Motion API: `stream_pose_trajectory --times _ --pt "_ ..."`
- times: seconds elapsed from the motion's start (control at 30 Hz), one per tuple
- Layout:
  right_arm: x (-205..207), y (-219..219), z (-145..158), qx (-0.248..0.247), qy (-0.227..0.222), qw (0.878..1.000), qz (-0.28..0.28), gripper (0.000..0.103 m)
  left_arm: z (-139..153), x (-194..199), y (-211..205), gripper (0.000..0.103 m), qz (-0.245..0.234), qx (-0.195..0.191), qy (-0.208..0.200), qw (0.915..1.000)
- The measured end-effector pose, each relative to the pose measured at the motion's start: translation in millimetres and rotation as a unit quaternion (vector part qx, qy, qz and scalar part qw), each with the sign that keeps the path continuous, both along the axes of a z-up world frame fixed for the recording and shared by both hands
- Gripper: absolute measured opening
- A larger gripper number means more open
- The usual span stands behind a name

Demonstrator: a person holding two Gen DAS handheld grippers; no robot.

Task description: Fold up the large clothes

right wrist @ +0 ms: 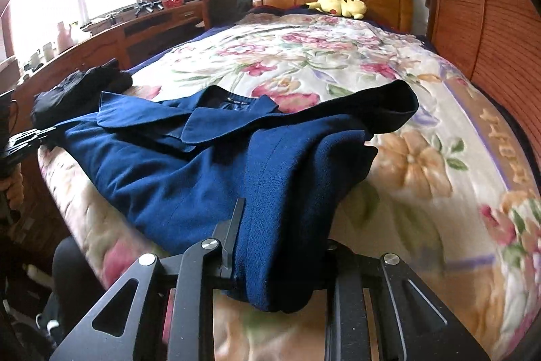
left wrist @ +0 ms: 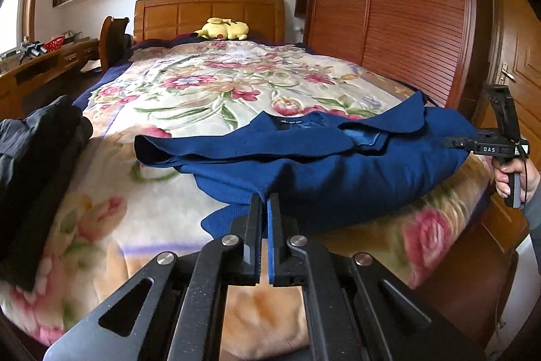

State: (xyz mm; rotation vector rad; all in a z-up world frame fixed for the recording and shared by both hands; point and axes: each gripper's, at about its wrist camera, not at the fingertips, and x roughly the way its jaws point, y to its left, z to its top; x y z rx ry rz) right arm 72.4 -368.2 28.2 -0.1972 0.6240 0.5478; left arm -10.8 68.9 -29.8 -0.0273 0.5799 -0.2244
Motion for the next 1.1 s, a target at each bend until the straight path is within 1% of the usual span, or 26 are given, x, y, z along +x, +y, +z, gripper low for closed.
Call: stream_pose_trajectory --times 0.07,0.17,0.27,0.4,0.47,0.5,0.87,1.0,1.1 --pt "-4.9 -5.3 -5.4 -0.004 0.005 1.000 -0.003 0.026 -5.0 -0.8 -7.5 0.003 0.013 0.020 -0.002 0.9997" --pt "-7.4 1.7 -15.6 -0.027 -0.001 0.999 -0.019 0.026 -9.6 1.3 -8.3 0.003 0.025 0.019 -0.006 0.9995" --pt "-5.2 7.9 -21.7 -0.028 -0.005 0.999 -0.034 0.028 -11.3 1.5 -7.5 0.003 0.033 0.023 -0.009 0.9991" --pt "-14.0 14.9 -20.0 -0.035 -0.008 0.999 -0.041 0.033 -16.0 -5.9 -12.6 0.004 0.046 0.040 -0.012 0.9981" --pt "-15.9 12.8 -19.8 -0.034 -0.009 0.998 -0.044 0.035 -19.6 -5.3 -12.7 0.009 0.057 0.041 -0.010 0.9975" --pt "-18.1 14.0 -21.0 -0.035 -0.011 0.998 -0.045 0.037 -21.9 -5.4 -12.4 0.010 0.061 0.041 -0.008 0.9972" --pt "-26.7 19.6 -32.8 -0.046 -0.029 0.997 -0.062 0.041 -37.0 -6.4 -15.6 0.025 0.080 0.040 -0.015 0.9959" --pt "-28.0 22.6 -33.5 -0.049 -0.033 0.996 -0.071 0.041 -40.6 -7.6 -15.8 0.028 0.086 0.033 -0.019 0.9955" --pt "-29.1 20.1 -31.0 -0.047 -0.029 0.995 -0.079 0.045 -40.7 -8.2 -14.8 0.030 0.085 0.029 -0.019 0.9958"
